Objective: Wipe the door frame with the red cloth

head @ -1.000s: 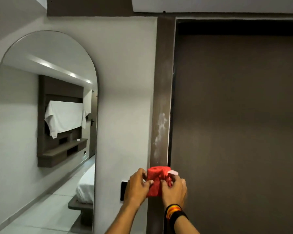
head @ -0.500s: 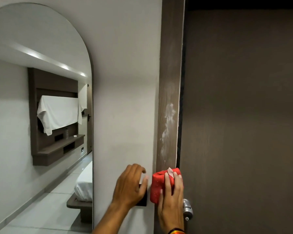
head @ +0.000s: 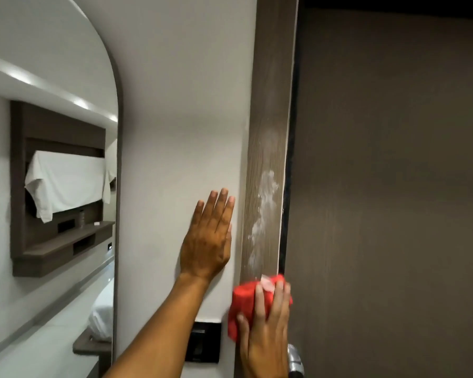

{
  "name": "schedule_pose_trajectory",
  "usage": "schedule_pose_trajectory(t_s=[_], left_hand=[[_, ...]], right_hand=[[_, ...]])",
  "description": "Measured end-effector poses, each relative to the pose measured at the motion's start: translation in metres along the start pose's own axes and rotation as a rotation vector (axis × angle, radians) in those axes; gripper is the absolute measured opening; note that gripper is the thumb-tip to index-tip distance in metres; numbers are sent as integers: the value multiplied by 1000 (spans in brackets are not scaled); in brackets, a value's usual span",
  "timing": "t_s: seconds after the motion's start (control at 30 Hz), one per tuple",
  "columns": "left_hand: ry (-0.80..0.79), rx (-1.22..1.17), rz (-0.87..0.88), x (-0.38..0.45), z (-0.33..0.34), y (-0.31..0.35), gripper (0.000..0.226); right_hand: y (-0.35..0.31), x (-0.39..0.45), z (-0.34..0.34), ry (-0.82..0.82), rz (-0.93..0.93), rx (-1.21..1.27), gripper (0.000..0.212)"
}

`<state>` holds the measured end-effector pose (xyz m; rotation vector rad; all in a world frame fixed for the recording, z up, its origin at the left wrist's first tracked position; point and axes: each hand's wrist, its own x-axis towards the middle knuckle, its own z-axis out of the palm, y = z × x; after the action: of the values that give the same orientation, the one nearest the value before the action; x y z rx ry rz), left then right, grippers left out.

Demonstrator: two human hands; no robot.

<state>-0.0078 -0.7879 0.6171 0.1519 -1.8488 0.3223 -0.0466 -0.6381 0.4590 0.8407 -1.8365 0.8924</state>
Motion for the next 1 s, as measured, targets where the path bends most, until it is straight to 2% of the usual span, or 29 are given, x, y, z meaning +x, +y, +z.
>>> schedule_pose_trajectory(t_s=[0.07,0.2,0.3,0.4,0.57,0.67,0.83,1.0], left_hand=[[-6,-5,-2,-4,-1,1,64],[9,-19,24,-4,0,1,64],[27,-27,24,-4,-2,1,64],[22,-31,22,-2,-3,1,62],[12,-11,2,-5,-3,2,65],[24,5,3,-6,-2,3,67],[44,0,26,-5,2,1,65],[32,14,24,-5,-1,0,63]], right_hand=[[-12,38,-18,-38,7,46,67],[-44,156,-56,33,3,63,67],[-52,202,-72,62,-16,25,66],[-44,175,-59,67,-14,39,67],[-17,35,-17,-41,63,12,70],[-9,35,-11,-31,64,-7,69],[-50,168,-55,82,8,105,75],[-87,338,-112,134,-19,41,68]])
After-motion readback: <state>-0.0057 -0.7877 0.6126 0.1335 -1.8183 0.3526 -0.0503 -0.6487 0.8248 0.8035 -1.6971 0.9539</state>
